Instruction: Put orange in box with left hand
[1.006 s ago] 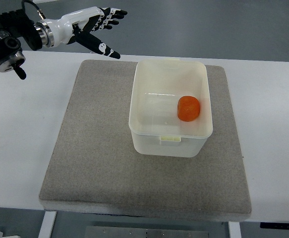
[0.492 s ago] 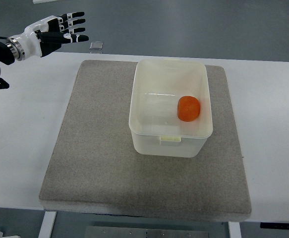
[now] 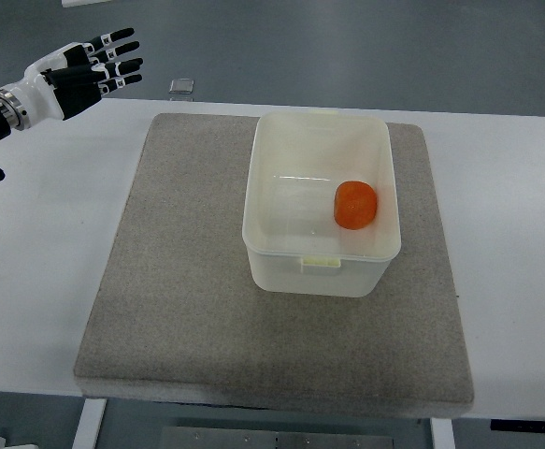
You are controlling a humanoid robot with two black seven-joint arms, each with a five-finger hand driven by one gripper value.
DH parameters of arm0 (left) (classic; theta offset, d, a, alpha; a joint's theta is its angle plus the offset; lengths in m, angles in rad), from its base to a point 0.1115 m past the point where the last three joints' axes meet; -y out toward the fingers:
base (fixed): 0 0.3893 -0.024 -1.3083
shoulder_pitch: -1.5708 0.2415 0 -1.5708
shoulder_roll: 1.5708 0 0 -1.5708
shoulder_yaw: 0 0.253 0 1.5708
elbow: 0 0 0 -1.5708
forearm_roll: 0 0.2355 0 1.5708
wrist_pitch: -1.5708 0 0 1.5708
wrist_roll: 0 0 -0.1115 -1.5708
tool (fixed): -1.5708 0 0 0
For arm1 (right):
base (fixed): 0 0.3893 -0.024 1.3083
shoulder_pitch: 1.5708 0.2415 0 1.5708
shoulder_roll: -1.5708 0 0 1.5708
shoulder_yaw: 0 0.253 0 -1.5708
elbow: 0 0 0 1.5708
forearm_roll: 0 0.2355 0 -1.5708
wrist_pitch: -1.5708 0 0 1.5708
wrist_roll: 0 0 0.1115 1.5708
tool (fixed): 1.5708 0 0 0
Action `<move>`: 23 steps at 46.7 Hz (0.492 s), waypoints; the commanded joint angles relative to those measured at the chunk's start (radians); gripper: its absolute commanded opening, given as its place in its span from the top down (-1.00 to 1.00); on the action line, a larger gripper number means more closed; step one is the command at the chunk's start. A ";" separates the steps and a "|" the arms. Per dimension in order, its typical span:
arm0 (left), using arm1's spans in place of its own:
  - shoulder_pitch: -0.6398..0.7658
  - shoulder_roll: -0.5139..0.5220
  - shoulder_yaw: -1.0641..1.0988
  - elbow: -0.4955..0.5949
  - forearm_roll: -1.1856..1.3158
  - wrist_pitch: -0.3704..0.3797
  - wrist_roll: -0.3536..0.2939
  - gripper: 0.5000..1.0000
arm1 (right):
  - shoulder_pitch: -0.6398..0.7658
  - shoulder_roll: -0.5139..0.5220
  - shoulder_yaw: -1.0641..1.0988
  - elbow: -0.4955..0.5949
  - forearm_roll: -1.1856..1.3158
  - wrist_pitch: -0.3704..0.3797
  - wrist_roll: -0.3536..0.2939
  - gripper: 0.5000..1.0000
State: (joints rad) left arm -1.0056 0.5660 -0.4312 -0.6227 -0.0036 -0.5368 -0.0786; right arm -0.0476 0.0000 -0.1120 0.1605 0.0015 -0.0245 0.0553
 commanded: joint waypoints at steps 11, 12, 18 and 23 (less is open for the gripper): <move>0.015 0.000 0.000 0.000 -0.001 0.000 0.000 -1.00 | 0.000 0.000 0.002 0.002 -0.002 0.008 0.000 -0.73; 0.015 0.000 0.000 0.000 -0.001 0.000 0.000 -1.00 | 0.002 0.000 0.002 0.002 -0.002 0.008 0.000 -0.73; 0.016 0.000 0.000 -0.002 -0.001 0.000 0.000 -1.00 | 0.009 0.000 0.003 0.002 -0.002 0.000 0.001 -0.73; 0.016 0.000 0.000 -0.002 -0.001 0.000 0.000 -1.00 | 0.012 0.000 0.002 0.004 -0.002 0.000 0.005 -0.73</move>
State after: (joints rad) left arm -0.9895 0.5661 -0.4312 -0.6241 -0.0054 -0.5369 -0.0782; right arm -0.0362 0.0000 -0.1089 0.1629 -0.0001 -0.0241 0.0574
